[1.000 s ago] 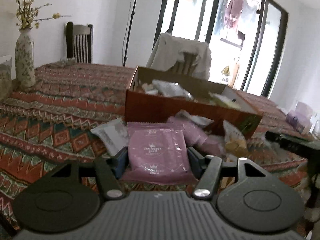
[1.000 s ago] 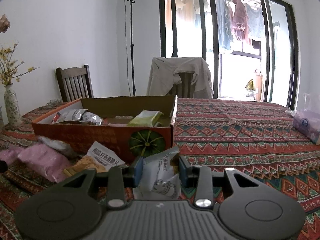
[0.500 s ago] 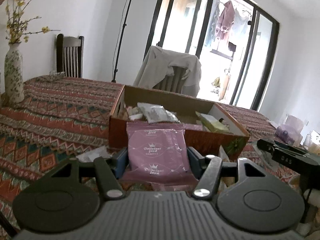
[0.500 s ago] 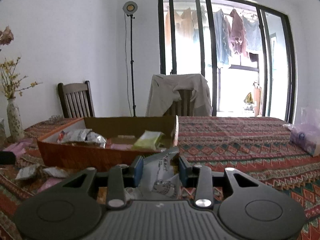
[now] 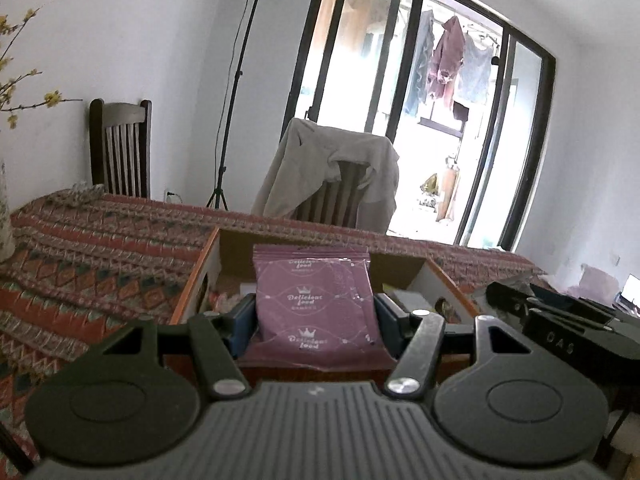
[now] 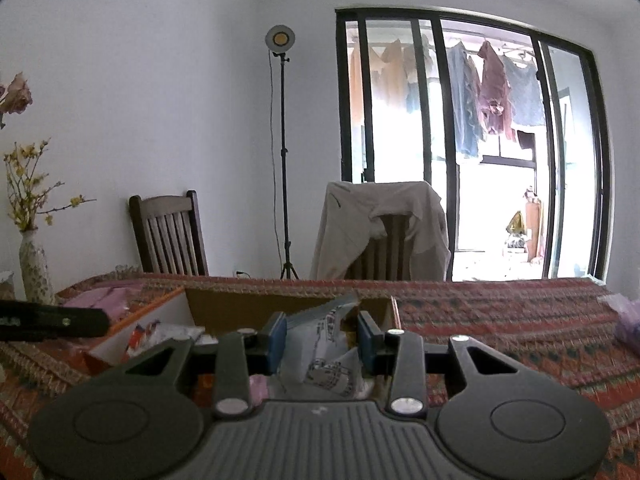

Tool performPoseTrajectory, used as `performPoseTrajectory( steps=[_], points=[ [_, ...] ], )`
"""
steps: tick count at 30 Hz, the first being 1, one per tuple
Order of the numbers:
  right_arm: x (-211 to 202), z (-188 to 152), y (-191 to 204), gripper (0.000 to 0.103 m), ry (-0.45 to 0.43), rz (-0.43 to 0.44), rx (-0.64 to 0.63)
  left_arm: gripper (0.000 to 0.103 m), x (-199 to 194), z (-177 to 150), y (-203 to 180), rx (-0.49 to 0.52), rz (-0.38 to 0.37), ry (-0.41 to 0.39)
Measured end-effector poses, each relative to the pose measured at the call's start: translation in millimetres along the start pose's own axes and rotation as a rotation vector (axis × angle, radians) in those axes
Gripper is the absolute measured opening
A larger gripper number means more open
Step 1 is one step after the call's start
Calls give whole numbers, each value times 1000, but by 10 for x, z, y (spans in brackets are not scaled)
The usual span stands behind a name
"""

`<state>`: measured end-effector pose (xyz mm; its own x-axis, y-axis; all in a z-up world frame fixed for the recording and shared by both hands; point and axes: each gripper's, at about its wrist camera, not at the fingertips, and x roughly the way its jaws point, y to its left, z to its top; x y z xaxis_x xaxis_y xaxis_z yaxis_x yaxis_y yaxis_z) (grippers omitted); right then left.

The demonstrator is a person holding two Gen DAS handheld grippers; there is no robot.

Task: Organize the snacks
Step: 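Carry both held packets up toward the cardboard box, then lower both packets into the box and open both tools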

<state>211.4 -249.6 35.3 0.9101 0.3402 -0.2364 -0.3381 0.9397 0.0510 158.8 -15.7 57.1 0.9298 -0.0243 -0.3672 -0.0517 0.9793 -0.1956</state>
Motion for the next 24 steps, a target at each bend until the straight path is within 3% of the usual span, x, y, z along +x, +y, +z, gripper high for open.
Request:
performPoseTrajectory(
  steps=[10,18,24],
  points=[
    [561,227,65,37,-2,0,1,63,558,249,-31,-20,62,-18],
    [826,1,5,37,7,-18,6,63,822,125,120,-29,109,-69],
    [861,-57,-46,37,26,-5,25,63,954,38,229,-32,98,-23]
  ],
)
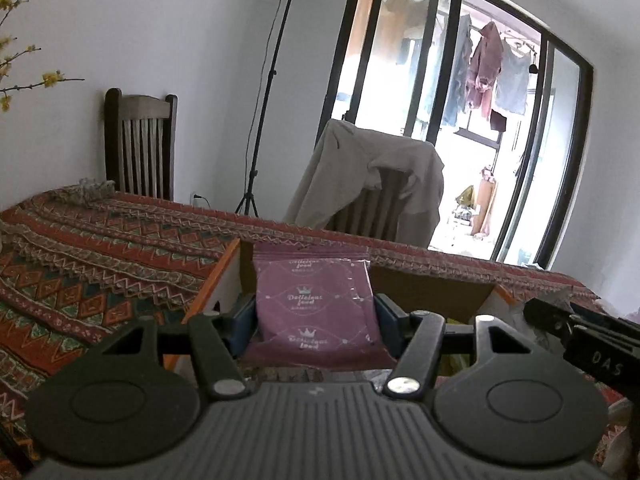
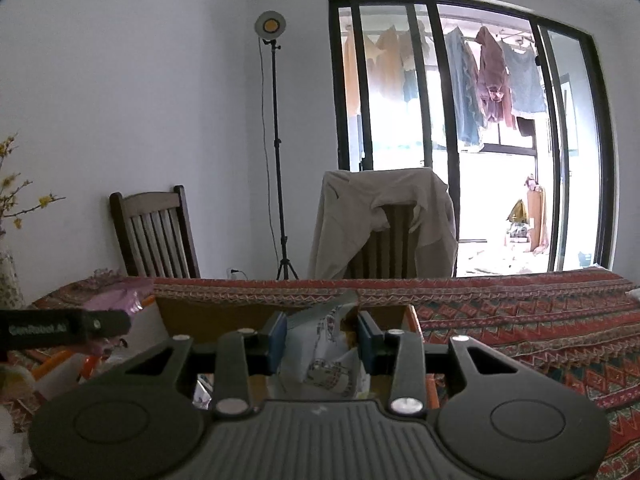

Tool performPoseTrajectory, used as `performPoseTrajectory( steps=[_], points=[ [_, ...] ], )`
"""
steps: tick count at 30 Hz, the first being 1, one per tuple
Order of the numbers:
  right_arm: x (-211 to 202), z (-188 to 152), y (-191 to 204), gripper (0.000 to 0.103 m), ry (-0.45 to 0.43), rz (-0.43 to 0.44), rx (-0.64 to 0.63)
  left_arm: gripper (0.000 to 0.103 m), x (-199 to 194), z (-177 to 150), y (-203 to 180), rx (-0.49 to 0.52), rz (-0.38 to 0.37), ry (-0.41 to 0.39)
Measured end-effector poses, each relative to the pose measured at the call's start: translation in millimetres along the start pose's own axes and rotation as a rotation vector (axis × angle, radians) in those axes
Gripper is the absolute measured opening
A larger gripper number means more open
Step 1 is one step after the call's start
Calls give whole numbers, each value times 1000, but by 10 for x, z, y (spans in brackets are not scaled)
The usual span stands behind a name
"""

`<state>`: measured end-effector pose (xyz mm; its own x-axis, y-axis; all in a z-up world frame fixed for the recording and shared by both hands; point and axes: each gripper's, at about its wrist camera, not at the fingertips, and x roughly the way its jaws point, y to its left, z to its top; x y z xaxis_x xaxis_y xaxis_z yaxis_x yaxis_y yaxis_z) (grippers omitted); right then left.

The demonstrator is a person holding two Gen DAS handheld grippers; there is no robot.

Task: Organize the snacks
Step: 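Lower both packets into the box and open both tools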

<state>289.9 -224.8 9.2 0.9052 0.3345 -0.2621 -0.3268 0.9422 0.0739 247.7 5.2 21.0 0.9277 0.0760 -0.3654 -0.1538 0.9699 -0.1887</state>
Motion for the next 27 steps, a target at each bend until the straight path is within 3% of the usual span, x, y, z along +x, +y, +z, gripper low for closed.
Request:
performPoseTrajectory(
  steps=[4,5,6,7,8,9,11,27],
  points=[
    [-7,-42,23,37,14,6,-10,63,-16,-32,-23,19,-8,-17],
    [-10,-50,25,38,18,7,-13,66,-30,-36,-23,21,-10,-27],
    [-8,-61,28,40,23,10,-11,77,-45,-36,-23,20,-16,-38],
    [-13,-74,28,47,23,9,-8,84,-70,-41,-14,13,-25,-52],
    [-19,-87,28,58,24,8,-6,99,-94,-45,-7,3,-25,-65],
    [-24,-93,28,66,29,15,-1,103,-120,-42,-5,-4,-20,-79],
    [-46,-99,22,101,28,27,7,103,-170,-35,-6,-8,-13,-111],
    [-122,-83,44,103,23,-13,-8,103,-214,-28,-21,-13,11,-112]
  ],
)
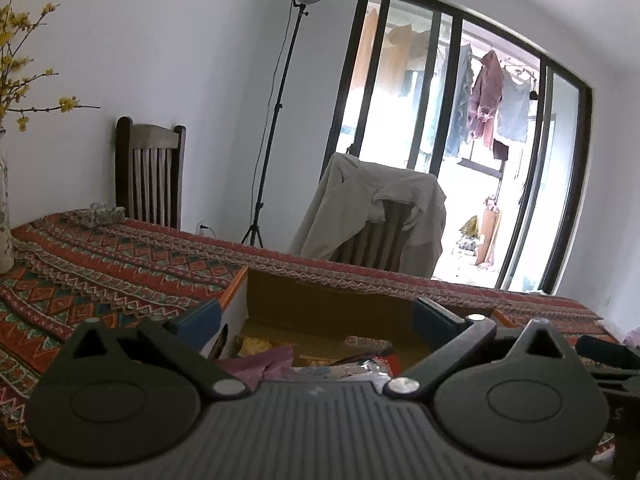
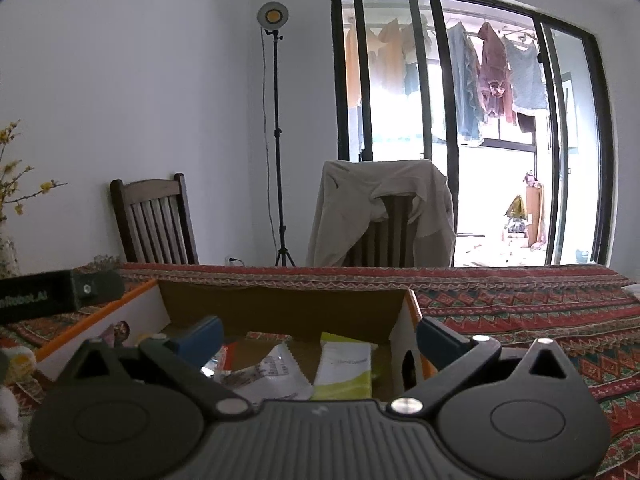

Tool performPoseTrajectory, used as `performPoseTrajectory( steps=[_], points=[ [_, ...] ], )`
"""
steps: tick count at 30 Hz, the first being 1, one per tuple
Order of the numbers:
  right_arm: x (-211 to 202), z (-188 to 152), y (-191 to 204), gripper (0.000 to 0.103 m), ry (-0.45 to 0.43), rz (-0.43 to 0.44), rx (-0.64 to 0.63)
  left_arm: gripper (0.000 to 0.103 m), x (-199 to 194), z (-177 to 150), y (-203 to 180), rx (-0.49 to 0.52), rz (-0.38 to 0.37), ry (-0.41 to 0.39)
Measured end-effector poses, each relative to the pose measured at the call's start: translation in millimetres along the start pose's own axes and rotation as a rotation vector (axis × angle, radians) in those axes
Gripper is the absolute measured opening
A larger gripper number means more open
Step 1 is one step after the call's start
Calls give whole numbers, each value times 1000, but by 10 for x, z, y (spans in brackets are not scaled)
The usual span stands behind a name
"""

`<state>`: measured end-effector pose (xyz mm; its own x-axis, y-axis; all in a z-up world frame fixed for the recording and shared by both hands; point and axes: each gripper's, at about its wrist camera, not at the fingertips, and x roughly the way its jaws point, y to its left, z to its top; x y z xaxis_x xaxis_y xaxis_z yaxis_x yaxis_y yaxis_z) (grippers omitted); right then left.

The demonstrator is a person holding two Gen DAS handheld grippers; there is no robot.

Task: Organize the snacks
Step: 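Lower both packets into the box and open both tools, then withdraw both tools from the box back to the snack pile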

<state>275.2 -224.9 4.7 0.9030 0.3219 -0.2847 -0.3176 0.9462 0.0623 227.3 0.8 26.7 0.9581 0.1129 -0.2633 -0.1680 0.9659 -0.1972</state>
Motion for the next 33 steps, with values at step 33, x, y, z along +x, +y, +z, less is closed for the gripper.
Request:
performPoseTrajectory(
  steps=[33],
  points=[
    [-1125,-321,333,103,168,32,-2,103,-1268,-327,310,30,-29,112]
  ],
)
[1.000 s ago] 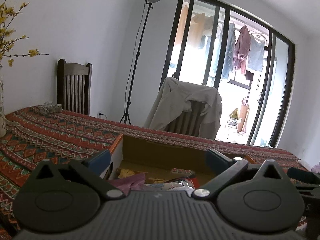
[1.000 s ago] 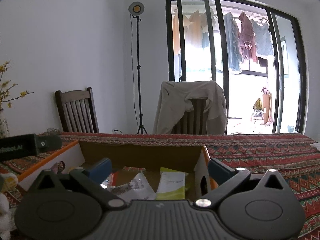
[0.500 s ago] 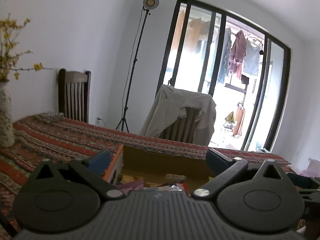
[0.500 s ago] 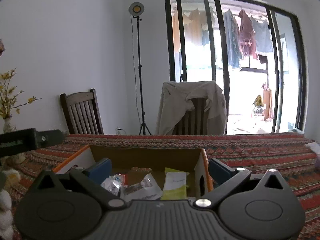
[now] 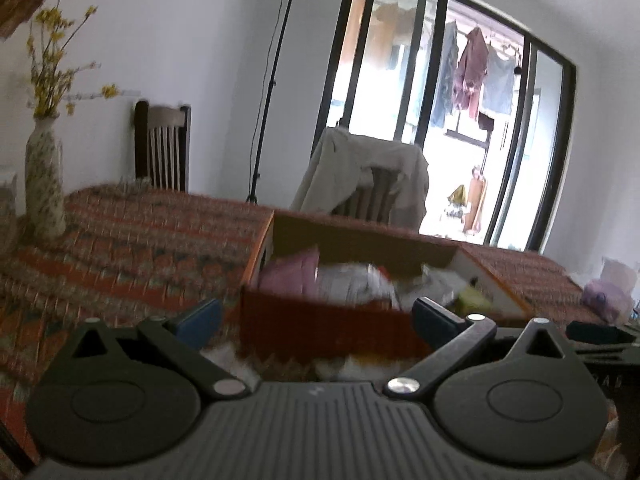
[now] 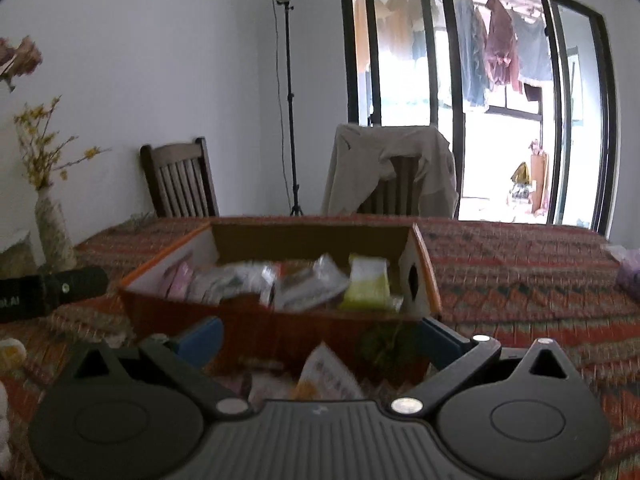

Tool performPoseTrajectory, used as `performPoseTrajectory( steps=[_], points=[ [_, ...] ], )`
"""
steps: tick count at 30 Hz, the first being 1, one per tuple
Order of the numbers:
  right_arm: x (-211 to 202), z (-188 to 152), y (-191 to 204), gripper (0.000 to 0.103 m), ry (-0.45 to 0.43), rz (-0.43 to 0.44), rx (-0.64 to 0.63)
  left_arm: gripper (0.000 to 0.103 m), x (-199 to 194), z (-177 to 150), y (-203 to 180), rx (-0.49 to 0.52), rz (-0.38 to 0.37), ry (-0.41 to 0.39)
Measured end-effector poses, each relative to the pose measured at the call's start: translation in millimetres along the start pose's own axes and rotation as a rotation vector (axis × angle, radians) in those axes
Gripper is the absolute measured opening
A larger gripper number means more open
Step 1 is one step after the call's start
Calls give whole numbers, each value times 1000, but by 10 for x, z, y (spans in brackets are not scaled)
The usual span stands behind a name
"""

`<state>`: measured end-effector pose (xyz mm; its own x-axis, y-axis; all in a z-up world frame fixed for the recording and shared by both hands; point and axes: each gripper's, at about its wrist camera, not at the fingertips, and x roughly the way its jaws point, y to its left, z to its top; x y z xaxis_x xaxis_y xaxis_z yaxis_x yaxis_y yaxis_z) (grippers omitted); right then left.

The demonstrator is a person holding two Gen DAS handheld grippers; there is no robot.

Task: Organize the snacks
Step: 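Withdraw both tools from the box back to the snack pile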

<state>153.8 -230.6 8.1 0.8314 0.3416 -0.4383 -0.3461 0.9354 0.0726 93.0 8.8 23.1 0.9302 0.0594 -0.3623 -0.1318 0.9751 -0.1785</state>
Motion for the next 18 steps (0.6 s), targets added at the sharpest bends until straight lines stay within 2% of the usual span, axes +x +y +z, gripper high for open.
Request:
performPoseTrajectory(
  steps=[5,12,18],
  points=[
    [-144,-219,54,103,37,-13,-28,103,-109,-286,124,18,27,31],
    [-255,-457,43,103,102,-26,-22,103,-95,-494,257,18,51,58],
    [-215,-496,100,103,142,-12,-14,103,-88,-514,266,16,17,58]
  ],
)
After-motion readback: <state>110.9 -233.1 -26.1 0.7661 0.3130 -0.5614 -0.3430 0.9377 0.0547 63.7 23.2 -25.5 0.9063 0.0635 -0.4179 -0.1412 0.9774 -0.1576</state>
